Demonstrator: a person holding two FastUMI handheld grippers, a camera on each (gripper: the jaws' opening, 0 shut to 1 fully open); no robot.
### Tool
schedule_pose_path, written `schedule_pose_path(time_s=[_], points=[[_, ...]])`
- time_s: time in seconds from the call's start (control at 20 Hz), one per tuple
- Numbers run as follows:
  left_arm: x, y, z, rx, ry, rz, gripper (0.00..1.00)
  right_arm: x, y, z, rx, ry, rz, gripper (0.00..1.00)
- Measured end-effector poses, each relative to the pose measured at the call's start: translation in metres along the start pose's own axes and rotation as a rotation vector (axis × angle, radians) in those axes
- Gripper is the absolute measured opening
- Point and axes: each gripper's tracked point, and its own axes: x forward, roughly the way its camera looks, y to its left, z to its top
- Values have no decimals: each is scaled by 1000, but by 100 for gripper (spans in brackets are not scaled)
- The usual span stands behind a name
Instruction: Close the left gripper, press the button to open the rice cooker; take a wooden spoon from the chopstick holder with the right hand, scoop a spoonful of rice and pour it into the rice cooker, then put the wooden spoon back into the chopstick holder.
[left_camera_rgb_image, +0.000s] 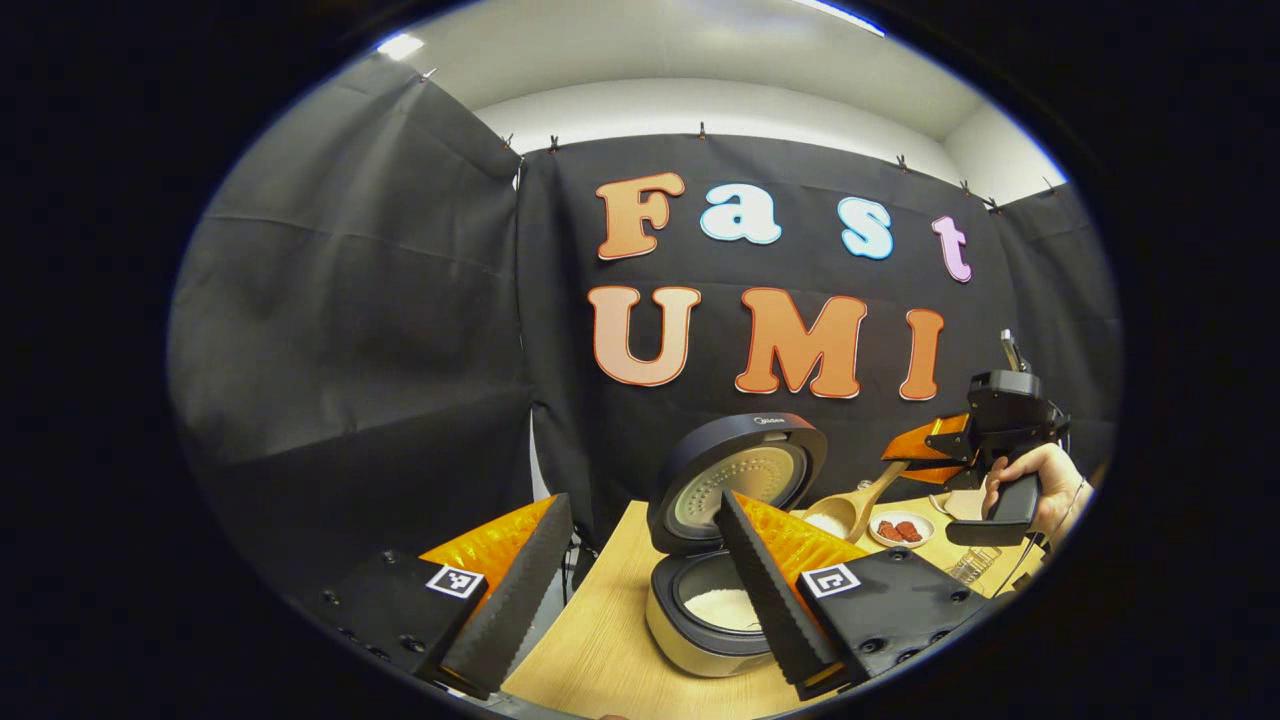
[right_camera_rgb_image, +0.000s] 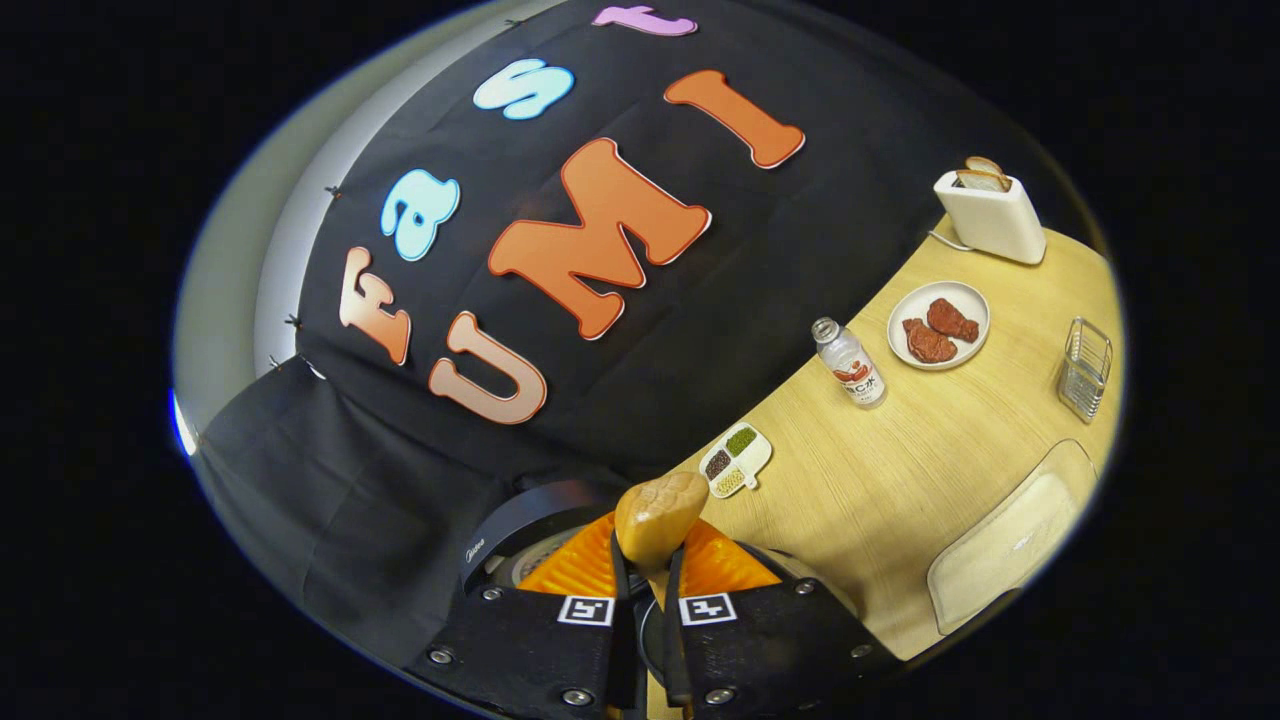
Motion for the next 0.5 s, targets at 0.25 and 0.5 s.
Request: schedule_pose_path(time_s=[0.25, 0.5], points=[[-1, 1, 0, -8, -1, 6, 98, 0, 11, 4, -109, -32, 10, 10], [-1, 1, 0, -7, -7, 9, 99, -4, 24, 4, -221, -61, 27, 10]])
